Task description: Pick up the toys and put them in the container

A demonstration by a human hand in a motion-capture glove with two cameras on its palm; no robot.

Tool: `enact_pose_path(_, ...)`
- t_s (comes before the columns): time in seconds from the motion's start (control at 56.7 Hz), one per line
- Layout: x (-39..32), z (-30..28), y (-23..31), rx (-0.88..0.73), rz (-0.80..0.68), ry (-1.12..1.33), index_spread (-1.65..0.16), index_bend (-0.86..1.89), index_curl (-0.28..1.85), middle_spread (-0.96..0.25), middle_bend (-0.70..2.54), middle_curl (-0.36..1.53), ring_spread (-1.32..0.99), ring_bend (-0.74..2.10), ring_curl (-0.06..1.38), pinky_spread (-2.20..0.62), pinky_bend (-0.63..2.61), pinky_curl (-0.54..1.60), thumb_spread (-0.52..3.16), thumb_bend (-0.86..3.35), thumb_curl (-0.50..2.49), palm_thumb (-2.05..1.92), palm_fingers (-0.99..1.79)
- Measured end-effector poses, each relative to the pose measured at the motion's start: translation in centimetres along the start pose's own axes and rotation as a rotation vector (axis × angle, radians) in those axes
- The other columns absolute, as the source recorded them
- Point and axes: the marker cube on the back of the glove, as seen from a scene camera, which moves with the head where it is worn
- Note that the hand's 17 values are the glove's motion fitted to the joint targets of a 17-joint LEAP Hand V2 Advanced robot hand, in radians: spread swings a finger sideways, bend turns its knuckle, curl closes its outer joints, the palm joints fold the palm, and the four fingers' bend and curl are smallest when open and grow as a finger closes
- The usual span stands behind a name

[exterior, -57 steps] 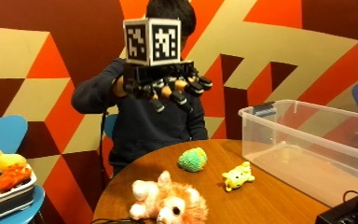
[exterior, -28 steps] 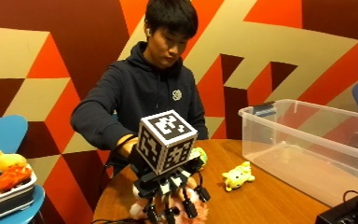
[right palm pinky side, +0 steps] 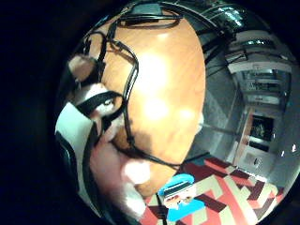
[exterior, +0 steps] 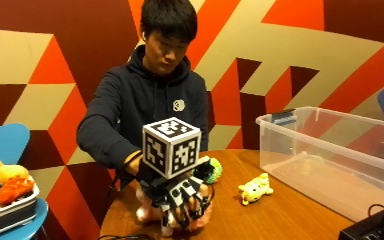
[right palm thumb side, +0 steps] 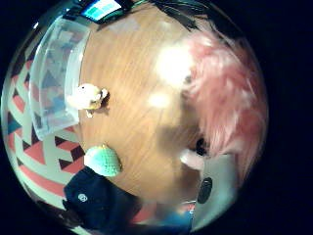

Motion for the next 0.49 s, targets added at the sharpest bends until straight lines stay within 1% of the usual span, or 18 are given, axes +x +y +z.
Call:
enact_pose_path(0.053, -0.7, -0.7, 1.6, 0.022, -0.018, -0.035, -0.29, 0.17, 0.15, -0.17, 0.44, 0.3, -0.31, 1.01, 0.44, -0.38, 1.22, 0.39, 0.98, 0.27, 0.56, 0.79, 0.67)
enact_pose_path(0.071, -0.9, -1.0, 2.2, 0.033, -0.025, -0.047, -0.3, 0.18, 0.15, -0.18, 0.49, 0.32, -0.32, 1.02, 0.45, -0.38, 1.21, 0.39, 0.95, 0.28, 0.58, 0.8, 0.74)
enact_pose_path(0.265, -0.9, -6.4, 8.3, 0.123, -0.04, -0.172, -0.37, 0.29, 0.18, -0.27, 0.66, 0.43, -0.36, 1.01, 0.48, -0.4, 1.18, 0.42, 0.62, 0.31, 0.72, 0.85, 0.91)
enact_pose_path(0.406, -2.5, -11.4, 11.3, 0.254, -0.02, -0.203, -0.42, 0.41, 0.22, -0.31, 0.73, 0.51, -0.38, 1.01, 0.51, -0.41, 1.2, 0.45, 0.41, 0.34, 0.82, 0.84, 0.91)
enact_pose_path(0.494, -5.6, -14.9, 12.0, 0.345, -0.062, -0.207, -0.45, 0.48, 0.26, -0.33, 0.75, 0.56, -0.39, 1.03, 0.53, -0.41, 1.23, 0.47, 0.28, 0.36, 0.86, 0.83, 0.88)
